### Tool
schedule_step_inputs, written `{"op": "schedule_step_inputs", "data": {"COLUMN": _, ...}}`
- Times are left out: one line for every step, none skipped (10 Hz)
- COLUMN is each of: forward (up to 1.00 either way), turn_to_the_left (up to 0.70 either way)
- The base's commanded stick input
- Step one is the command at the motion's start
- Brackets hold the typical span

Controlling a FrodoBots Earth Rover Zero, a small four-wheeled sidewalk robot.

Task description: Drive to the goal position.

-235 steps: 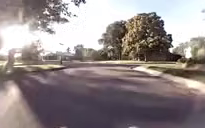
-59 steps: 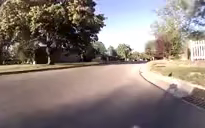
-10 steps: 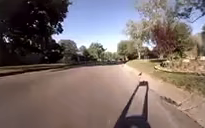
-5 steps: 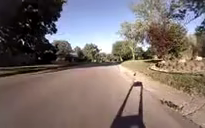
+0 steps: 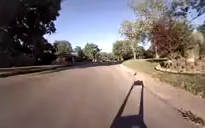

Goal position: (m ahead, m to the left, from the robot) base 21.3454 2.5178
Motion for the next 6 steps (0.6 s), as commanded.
{"op": "schedule_step_inputs", "data": {"forward": 1.00, "turn_to_the_left": 0.00}}
{"op": "schedule_step_inputs", "data": {"forward": 1.00, "turn_to_the_left": 0.00}}
{"op": "schedule_step_inputs", "data": {"forward": 1.00, "turn_to_the_left": 0.00}}
{"op": "schedule_step_inputs", "data": {"forward": 1.00, "turn_to_the_left": 0.00}}
{"op": "schedule_step_inputs", "data": {"forward": 1.00, "turn_to_the_left": -0.23}}
{"op": "schedule_step_inputs", "data": {"forward": 1.00, "turn_to_the_left": -0.25}}
